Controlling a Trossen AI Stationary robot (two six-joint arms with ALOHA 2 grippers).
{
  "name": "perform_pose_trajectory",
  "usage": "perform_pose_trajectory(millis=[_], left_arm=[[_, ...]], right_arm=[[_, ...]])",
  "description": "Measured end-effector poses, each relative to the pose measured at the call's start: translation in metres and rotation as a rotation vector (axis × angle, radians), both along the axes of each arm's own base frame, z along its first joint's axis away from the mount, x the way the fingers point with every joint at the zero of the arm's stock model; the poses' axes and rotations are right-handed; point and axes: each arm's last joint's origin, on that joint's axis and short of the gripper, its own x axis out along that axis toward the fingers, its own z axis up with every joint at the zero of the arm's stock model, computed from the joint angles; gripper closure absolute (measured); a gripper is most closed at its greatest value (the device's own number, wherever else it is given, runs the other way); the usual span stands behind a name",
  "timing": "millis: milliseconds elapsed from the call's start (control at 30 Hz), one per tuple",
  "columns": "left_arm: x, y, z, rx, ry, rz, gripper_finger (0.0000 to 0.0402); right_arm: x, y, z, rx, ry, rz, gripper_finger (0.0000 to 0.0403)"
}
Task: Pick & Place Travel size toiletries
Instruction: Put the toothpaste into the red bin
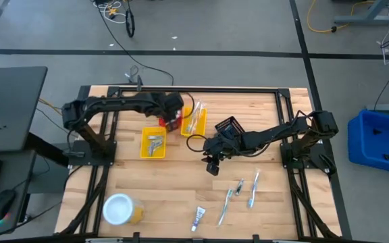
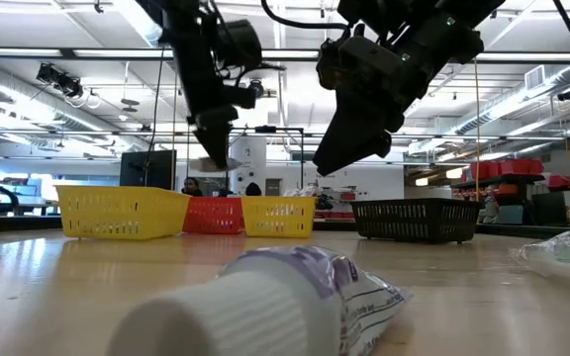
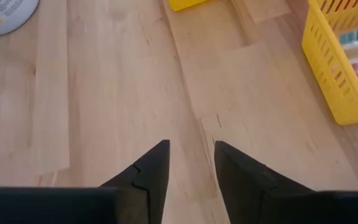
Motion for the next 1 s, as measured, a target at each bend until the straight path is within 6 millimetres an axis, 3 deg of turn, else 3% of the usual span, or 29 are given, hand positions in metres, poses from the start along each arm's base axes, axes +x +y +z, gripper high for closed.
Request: perform_pose_trajectory(millis=[167, 300, 667, 1000], left_arm=[[-0.008, 0.029, -0.010, 0.001, -0.095, 0.117, 0.0331], [-0.016, 0.041, -0.021, -0.047, -0.130, 0.167, 0.0331], [-0.026, 0.038, -0.052, -0.112, -0.144, 0.120, 0.0329], [-0.029, 0.036, -0.056, -0.109, -0.119, 0.096, 0.0294]], right_arm=[[0.000, 0.000, 0.000, -0.019, -0.004, 0.021, 0.0274], [0.000, 0.000, 0.000, -0.030, -0.006, 0.033, 0.0273], [0.001, -0.001, 0.000, -0.030, -0.008, 0.031, 0.0272], [0.002, 0.000, 0.001, -0.029, -0.021, 0.031, 0.0277]])
